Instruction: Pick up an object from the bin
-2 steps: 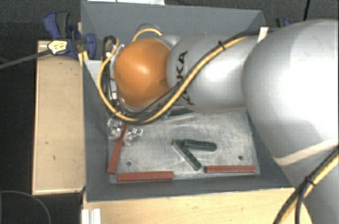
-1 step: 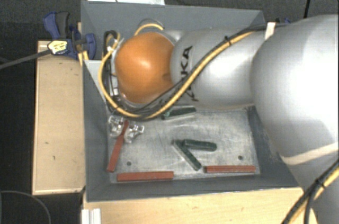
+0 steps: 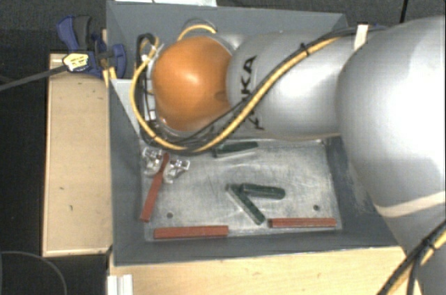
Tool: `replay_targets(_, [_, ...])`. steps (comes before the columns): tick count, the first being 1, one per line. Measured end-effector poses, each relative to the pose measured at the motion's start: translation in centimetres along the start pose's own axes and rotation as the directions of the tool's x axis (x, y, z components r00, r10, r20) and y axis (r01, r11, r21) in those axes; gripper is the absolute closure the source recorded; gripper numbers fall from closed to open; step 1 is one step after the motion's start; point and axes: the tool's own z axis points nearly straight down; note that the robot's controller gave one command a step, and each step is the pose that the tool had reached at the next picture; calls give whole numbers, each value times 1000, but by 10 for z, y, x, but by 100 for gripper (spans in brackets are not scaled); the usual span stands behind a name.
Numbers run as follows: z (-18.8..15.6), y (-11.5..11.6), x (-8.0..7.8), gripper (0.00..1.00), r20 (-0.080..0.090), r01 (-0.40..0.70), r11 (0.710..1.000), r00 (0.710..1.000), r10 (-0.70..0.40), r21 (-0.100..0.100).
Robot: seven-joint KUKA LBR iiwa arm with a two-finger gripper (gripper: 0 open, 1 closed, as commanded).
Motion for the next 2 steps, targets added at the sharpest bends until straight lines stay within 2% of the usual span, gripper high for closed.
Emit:
replay_targets(1, [-27, 2, 1, 100, 0, -7, 1000, 1000, 7, -1])
replay_targets(2, [-28, 2, 2, 100, -2, -8, 1000, 1000, 8, -3])
